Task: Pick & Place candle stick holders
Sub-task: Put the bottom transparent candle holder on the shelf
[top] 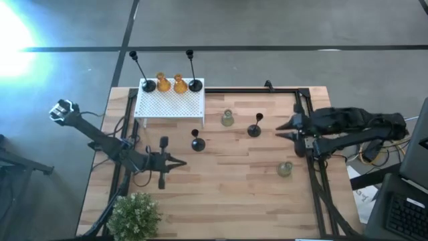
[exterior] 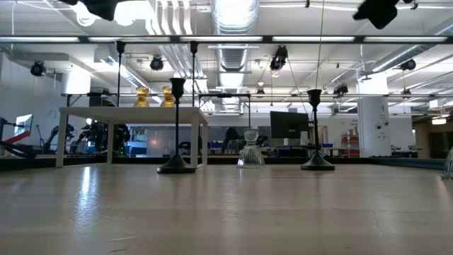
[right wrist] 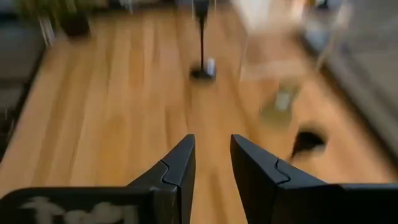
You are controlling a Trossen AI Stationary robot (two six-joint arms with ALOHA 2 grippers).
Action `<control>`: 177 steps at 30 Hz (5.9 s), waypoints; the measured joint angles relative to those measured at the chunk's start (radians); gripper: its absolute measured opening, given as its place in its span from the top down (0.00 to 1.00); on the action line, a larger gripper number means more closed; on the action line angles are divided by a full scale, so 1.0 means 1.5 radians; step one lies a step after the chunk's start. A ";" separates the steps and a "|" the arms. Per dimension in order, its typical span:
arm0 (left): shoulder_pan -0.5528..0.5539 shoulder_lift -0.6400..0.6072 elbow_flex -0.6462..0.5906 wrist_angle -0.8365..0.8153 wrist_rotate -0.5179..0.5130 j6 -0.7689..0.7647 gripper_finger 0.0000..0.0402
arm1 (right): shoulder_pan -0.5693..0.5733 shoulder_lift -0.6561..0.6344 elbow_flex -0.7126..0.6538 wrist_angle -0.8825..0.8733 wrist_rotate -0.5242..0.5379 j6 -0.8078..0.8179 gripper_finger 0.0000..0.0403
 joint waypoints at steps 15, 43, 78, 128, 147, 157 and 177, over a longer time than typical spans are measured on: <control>0.013 0.000 -0.145 0.233 -0.018 0.045 0.99 | 0.211 0.236 0.159 -0.380 0.006 0.446 0.70; 0.108 0.000 -0.181 0.286 0.068 0.070 0.98 | 0.564 0.356 -0.087 -0.260 0.064 1.068 0.58; 0.131 0.000 -0.180 0.287 0.127 0.065 0.99 | 0.562 0.538 -0.131 -0.221 0.236 1.272 0.42; 0.132 0.000 -0.137 0.318 -0.093 0.131 0.98 | 0.161 0.186 0.023 0.041 0.394 0.315 0.70; 0.210 -0.096 -0.118 0.290 -0.185 0.122 0.97 | -0.227 0.468 0.270 0.211 -0.119 -0.105 0.70; 0.210 -0.104 -0.118 0.256 -0.184 0.116 0.97 | -0.289 0.698 0.480 0.248 -0.224 -0.206 0.70; 0.209 -0.130 -0.118 0.250 -0.308 0.103 0.97 | -0.360 1.022 0.873 0.095 -0.279 -0.285 0.70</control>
